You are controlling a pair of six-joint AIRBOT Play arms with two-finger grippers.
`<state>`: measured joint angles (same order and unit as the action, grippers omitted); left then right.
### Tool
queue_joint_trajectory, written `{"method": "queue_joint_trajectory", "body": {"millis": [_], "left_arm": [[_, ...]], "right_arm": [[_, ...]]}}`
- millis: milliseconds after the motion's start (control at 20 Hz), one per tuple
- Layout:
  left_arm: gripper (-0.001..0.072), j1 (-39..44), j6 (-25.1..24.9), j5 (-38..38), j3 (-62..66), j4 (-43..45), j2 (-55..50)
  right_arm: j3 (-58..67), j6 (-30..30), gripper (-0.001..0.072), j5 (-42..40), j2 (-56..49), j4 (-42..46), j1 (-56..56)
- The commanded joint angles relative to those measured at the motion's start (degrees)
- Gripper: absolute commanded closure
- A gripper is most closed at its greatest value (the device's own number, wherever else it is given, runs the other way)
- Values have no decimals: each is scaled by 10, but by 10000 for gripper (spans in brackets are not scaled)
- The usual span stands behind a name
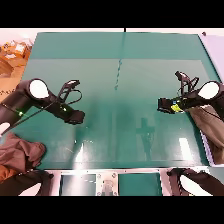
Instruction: Fold the shirts.
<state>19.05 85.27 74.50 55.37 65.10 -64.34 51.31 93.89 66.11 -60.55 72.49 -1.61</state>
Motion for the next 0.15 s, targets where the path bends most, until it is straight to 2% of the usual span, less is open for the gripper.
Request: {"method": "queue_joint_trajectory", "body": {"millis": [0, 100], "left_arm": [[686, 1, 2, -21, -10, 1, 6], [686, 1, 2, -21, -10, 1, 6]], "right_arm": [[-1, 0, 693, -3, 0, -1, -7], [-1, 0, 693, -3, 0, -1, -7]]}}
